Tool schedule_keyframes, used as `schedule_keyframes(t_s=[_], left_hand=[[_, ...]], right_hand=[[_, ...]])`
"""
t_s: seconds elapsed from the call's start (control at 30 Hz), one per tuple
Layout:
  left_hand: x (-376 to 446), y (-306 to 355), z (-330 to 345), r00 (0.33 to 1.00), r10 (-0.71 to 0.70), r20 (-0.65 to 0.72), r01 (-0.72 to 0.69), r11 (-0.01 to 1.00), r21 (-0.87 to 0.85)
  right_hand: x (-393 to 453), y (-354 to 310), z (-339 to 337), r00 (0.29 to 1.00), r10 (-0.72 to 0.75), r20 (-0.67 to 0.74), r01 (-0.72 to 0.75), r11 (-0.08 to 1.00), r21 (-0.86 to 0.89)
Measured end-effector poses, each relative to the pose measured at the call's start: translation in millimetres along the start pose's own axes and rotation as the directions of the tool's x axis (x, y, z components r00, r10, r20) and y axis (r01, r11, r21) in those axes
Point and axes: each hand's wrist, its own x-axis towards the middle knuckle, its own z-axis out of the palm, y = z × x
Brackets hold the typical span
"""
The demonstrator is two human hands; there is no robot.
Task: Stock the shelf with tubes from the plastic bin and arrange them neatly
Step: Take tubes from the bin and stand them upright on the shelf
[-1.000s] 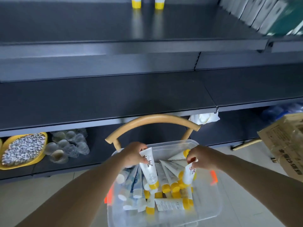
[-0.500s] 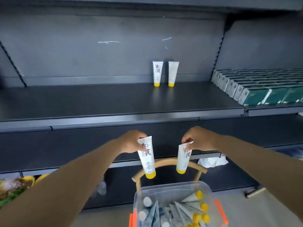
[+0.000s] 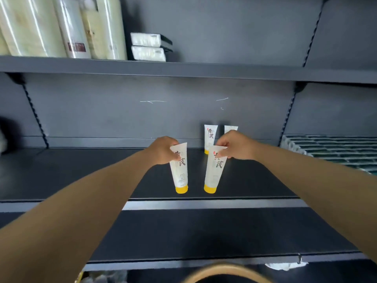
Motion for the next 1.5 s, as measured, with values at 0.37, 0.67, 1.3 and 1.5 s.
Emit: schedule_keyframes(t_s=[0.37, 0.67, 1.3, 1.5], left_hand=[[150.7, -40.4, -1.8, 0.955, -0.193, -0.224, 0.193, 0.981, -0.023], [217.2, -69.5, 22.7, 0.933, -0.253, -0.257, 0.255, 0.967, -0.025], [261.5, -83.6, 48.8, 0.903, -0.289, -0.319, 0.282, 0.957, -0.069], [256.7, -79.4, 40.1, 0.902, -0.297, -0.314, 0.286, 0.955, -0.081]], right_hand=[[176.2, 28.4, 2.3, 0.992, -0.003, -0.122, -0.009, 0.995, -0.102], [247.4, 46.0, 37.3, 0.987, 0.054, -0.152, -0.067, 0.994, -0.082], [281.5, 70.4, 77.4, 0.964, 0.104, -0.246, -0.112, 0.993, -0.020], [275.6, 66.1, 68.6, 0.971, 0.088, -0.223, -0.106, 0.992, -0.069]])
